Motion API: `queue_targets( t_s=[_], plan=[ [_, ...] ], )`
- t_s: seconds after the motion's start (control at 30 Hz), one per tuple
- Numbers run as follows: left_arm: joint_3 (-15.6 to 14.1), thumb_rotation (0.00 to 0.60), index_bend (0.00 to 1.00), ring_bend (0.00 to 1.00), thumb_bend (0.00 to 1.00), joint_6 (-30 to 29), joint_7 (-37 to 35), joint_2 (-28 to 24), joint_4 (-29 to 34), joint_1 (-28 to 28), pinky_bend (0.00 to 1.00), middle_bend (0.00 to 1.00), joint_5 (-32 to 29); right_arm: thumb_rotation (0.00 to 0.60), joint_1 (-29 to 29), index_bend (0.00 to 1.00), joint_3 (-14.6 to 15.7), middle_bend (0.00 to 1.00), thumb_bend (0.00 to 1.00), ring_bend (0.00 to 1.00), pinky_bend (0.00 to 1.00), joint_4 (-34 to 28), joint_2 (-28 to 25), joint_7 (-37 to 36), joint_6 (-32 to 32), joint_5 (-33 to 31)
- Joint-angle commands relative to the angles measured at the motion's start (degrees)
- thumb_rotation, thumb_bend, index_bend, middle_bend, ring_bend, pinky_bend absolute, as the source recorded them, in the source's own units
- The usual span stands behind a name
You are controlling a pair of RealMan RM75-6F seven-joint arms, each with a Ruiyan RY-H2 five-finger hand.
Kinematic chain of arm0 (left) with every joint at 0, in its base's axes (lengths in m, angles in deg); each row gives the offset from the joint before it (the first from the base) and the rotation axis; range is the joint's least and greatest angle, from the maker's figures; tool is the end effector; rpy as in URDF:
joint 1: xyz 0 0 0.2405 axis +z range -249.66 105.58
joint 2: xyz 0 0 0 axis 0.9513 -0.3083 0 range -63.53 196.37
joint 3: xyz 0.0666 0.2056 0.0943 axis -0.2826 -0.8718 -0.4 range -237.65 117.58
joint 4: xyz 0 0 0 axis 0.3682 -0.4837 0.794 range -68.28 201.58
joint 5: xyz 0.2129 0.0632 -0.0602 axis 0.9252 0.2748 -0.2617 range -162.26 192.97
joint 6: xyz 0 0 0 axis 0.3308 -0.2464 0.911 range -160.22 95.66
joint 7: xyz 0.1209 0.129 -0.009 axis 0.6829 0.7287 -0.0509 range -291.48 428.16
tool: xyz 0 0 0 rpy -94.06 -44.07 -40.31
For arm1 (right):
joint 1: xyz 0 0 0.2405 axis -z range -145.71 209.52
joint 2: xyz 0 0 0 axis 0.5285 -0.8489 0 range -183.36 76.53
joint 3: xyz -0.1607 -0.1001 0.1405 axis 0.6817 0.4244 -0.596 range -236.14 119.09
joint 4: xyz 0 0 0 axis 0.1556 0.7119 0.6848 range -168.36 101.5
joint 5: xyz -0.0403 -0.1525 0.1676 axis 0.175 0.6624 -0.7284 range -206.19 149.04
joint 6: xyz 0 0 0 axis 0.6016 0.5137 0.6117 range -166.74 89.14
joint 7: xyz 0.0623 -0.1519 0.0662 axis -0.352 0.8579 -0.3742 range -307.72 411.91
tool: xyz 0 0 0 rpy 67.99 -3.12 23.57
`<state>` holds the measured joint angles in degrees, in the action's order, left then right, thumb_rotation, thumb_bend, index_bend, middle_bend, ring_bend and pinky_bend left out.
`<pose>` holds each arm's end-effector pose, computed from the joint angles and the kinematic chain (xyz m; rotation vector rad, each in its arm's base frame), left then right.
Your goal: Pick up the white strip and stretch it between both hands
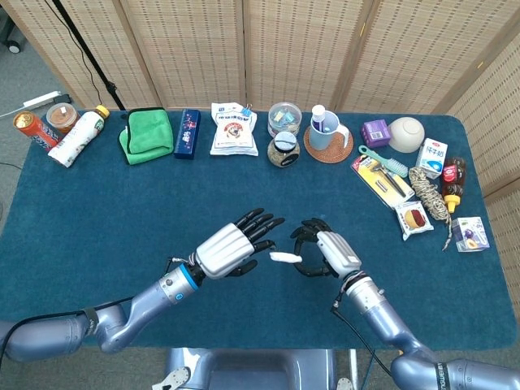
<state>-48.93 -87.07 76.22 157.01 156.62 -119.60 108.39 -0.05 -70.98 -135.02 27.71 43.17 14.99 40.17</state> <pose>-0.0002 0.3051 -0.0599 -2.2347 -0.6319 -1.3785 -0.1158 -0.3116 -0.0237 1.6288 -1.6181 1.2765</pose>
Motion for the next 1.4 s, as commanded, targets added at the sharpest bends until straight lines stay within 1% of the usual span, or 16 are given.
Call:
queue_targets(
  t_s=[0.03,0.43,0.73,1.07,1.3,1.4],
  plan=[
    [0.07,0.6,0.34,0.0,0.38,0.14,0.6,0.75,-0.54,-0.61,0.0,0.0,-0.43,0.6,-0.18,0.66,0.07,0.29,0.69,0.11,0.0,-0.08,0.08,0.11,-0.12,-0.13],
    [0.2,0.6,0.36,0.0,0.38,0.96,1.48,3.49,-2.16,-2.76,0.0,0.0,-3.01,0.6,-1.21,0.66,0.27,0.29,0.69,0.11,0.0,-0.3,0.97,0.63,-0.58,-0.98],
    [0.46,0.6,0.4,0.0,0.38,1.27,1.91,5.23,-2.82,-3.97,0.0,0.0,-4.96,0.6,-1.8,0.66,0.11,0.29,0.69,0.11,0.0,-0.36,1.47,0.45,-0.8,-1.72],
    [0.13,0.6,0.51,0.0,0.38,0.74,2.65,6.3,-3.51,-4.59,0.0,0.0,-5.92,0.6,-1.93,0.66,0.09,0.29,0.69,0.11,0.0,-0.29,1.2,-0.41,-0.9,-2.05],
    [0.0,0.6,0.52,0.0,0.38,0.41,3.02,6.26,-3.57,-4.86,0.0,0.0,-6.5,0.6,-1.97,0.66,0.25,0.29,0.69,0.11,0.0,-0.15,0.98,-0.87,-0.96,-1.97],
    [-0.04,0.6,0.5,0.0,0.38,0.28,3.12,6.26,-3.73,-4.98,0.0,0.0,-6.74,0.6,-2.0,0.66,0.29,0.29,0.69,0.11,0.0,-0.12,0.91,-0.95,-0.94,-1.93]
  ],
)
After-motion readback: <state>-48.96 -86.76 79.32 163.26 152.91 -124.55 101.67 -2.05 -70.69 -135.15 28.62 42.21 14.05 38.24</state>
